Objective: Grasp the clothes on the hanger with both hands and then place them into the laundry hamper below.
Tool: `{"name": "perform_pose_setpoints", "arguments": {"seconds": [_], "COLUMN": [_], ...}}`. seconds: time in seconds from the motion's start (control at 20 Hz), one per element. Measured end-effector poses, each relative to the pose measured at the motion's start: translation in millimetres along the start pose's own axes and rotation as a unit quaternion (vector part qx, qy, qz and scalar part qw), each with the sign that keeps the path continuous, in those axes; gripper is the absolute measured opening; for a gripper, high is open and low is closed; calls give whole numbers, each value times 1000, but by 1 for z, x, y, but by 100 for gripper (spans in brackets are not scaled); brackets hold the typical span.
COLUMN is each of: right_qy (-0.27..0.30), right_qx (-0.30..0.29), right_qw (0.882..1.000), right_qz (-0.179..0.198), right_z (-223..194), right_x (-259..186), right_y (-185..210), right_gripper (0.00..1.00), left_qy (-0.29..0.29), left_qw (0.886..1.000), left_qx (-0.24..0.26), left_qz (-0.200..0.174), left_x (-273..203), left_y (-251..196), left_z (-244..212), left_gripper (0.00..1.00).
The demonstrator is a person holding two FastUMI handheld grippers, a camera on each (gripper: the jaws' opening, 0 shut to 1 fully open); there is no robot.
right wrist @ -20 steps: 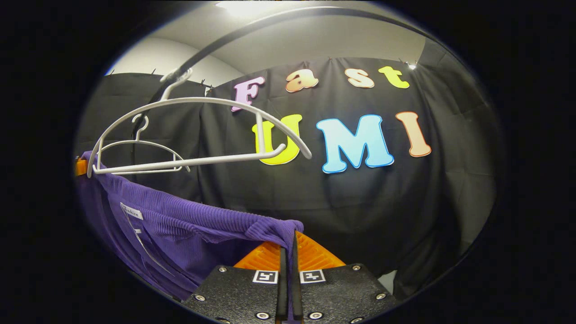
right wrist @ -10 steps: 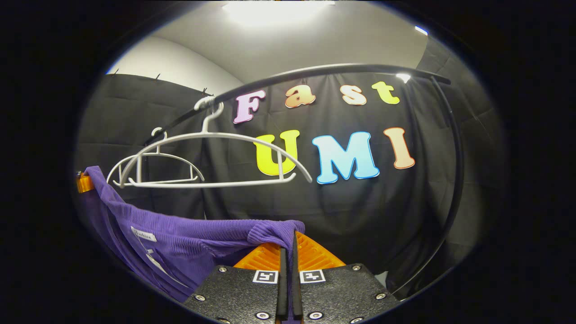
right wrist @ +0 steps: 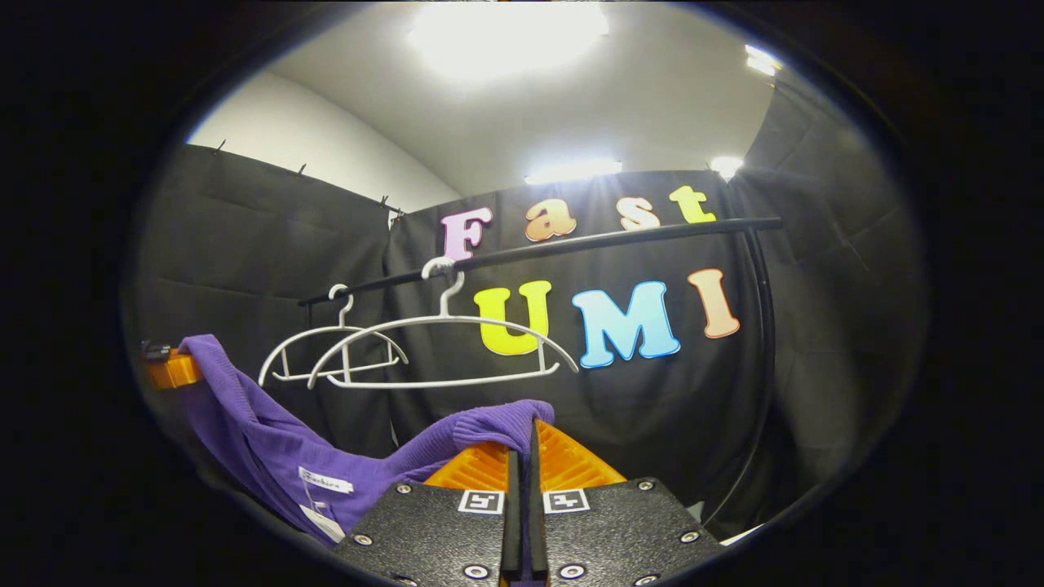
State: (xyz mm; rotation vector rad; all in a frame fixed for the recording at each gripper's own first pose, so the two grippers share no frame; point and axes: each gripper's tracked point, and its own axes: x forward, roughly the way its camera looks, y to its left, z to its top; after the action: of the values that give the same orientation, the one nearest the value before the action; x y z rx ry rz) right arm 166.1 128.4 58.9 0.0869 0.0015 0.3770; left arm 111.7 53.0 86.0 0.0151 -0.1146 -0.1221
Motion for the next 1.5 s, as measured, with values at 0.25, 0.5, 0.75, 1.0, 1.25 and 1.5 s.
{"name": "perform_pose_setpoints", "arguments": {"seconds": [0.25, 0.5, 0.75, 1.0, 1.25, 1.5], "right_qy": [-13, 3, 49, 109, 177, 246], "right_qx": [-2, -3, -4, -7, -13, -23], "right_qw": [1000, 999, 998, 993, 984, 969], "right_qz": [22, 37, 47, 39, 30, 16], "right_z": [14, -3, -50, -114, -181, -243], "right_x": [-33, -62, -75, -85, -96, -105], "right_y": [29, 58, 77, 80, 75, 58], "right_gripper": [4, 3, 3, 3, 3, 4], "left_qy": [3, 16, 52, 103, 163, 223], "left_qw": [999, 998, 995, 991, 982, 969], "left_qx": [-21, -37, -61, -62, -67, -82], "left_qz": [-36, -55, -60, -65, -66, -63], "left_x": [-12, -30, -39, -42, -49, -58], "left_y": [-35, -63, -82, -99, -112, -123], "left_z": [-9, -30, -71, -125, -190, -252], "left_gripper": [0, 1, 1, 1, 1, 1]}}
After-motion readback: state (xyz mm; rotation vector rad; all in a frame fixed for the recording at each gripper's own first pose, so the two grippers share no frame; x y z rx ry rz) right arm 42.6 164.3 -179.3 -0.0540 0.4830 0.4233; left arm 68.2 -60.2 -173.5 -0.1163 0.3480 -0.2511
